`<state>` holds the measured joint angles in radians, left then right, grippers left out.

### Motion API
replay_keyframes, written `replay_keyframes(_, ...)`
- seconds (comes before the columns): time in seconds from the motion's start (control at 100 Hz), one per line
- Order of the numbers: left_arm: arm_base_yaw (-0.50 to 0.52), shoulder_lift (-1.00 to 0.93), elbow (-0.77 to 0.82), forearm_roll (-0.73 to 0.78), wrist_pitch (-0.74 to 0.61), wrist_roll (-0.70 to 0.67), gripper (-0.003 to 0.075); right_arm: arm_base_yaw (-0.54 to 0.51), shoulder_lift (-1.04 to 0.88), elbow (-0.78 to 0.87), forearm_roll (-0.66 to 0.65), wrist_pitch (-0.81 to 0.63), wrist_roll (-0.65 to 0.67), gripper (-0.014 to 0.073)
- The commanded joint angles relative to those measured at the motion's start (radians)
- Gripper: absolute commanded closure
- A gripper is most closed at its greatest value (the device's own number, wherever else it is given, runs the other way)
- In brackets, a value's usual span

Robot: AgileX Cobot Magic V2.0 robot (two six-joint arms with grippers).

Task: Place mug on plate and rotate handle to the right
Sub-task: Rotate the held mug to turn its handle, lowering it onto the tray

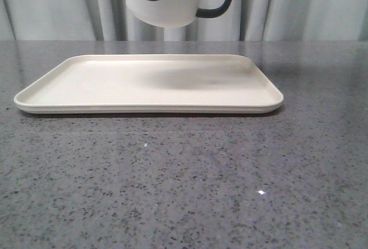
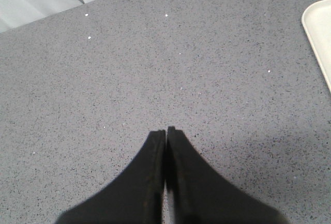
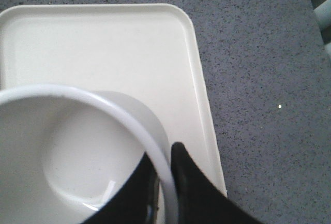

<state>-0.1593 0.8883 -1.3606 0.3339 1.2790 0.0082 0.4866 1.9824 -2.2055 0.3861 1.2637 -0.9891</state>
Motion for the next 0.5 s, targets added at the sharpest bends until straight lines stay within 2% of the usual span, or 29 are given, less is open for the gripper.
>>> replay_keyframes(0.0,0.002,-0.005,-0.021,0.020,-0.047,-0.008,0.0740,0.001,-0.052,-0.030,0.032,0.073,-0.046,0.0710)
replay_keyframes(0.2,0.002,-0.005,-0.021,0.020,-0.047,-0.008,0.0740,0.001,-0.052,-0.030,0.033,0.073,-0.121,0.0710)
replay_keyframes(0.49,0.002,-0.005,-0.021,0.020,-0.043,-0.008,0.0740,0.039,-0.033,-0.028,0.025,0.073,-0.150,0.0710)
